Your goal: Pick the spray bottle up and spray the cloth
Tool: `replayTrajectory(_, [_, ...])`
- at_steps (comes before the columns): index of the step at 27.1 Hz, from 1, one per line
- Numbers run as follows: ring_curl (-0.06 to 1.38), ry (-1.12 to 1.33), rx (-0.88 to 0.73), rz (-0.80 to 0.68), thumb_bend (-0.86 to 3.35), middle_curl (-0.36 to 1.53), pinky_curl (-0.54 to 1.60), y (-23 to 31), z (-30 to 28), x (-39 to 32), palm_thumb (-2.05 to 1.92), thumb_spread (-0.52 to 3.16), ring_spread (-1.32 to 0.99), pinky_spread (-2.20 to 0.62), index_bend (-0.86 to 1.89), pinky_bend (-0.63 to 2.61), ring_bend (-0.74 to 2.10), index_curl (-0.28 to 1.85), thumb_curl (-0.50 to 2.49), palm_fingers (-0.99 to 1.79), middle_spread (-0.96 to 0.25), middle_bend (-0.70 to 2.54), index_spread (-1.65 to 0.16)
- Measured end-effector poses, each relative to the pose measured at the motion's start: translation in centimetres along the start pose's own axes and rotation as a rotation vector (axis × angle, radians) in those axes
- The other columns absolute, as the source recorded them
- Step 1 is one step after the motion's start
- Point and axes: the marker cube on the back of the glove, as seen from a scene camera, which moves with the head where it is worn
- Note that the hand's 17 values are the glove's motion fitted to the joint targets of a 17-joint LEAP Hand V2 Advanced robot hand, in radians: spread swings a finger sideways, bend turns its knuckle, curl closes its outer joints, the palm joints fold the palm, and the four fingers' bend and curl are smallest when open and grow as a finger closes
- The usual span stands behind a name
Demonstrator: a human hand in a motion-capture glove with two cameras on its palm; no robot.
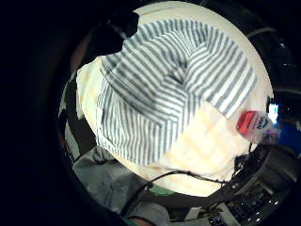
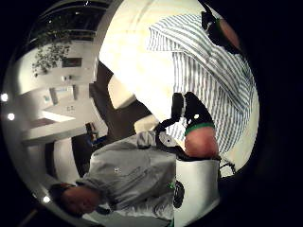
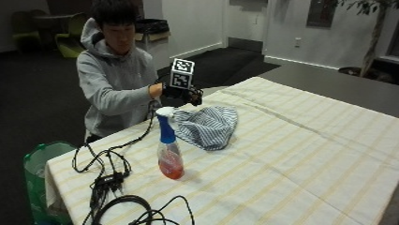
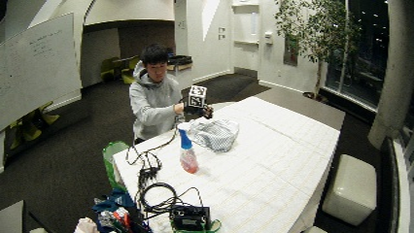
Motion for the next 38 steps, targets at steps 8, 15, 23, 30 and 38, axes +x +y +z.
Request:
replayTrajectory(8, [0.2, -0.023, 0.048, -0.027, 0.37, 0.2, 0.16, 1.3, 0.2, -0.2, 0.65, 0.71, -0.02, 0.16, 0.21, 0.21, 0.33, 0.21, 0.2, 0.72, -0.04, 0.42, -0.22])
replayTrajectory(15, [0.23, -0.015, 0.123, -0.056, 0.33, 0.25, 0.2, 3.2, 0.0, 0.7, 0.68, 0.88, -0.02, 0.19, 0.17, 0.19, 0.31, 0.25, 0.26, 0.72, -0.05, 0.4, -0.25])
replayTrajectory(23, [0.26, -0.01, 0.382, -0.063, 0.28, 0.29, 0.23, 5.9, -0.9, 2.4, 0.72, 0.96, -0.02, 0.2, 0.16, 0.18, 0.3, 0.28, 0.31, 0.7, -0.06, 0.37, -0.27])
replayTrajectory(30, [0.27, 0.025, 0.677, -0.013, 0.21, 0.31, 0.26, 9.1, -1.9, 6.1, 0.74, 0.97, -0.02, 0.21, 0.11, 0.22, 0.28, 0.28, 0.35, 0.6, -0.06, 0.33, -0.29])
replayTrajectory(38, [0.29, -0.026, 0.988, 0.131, 0.13, 0.32, 0.31, 11.6, -3.5, 11.9, 0.74, 0.96, -0.02, 0.22, 0.05, 0.35, 0.31, 0.22, 0.38, 0.41, -0.04, 0.29, -0.31])
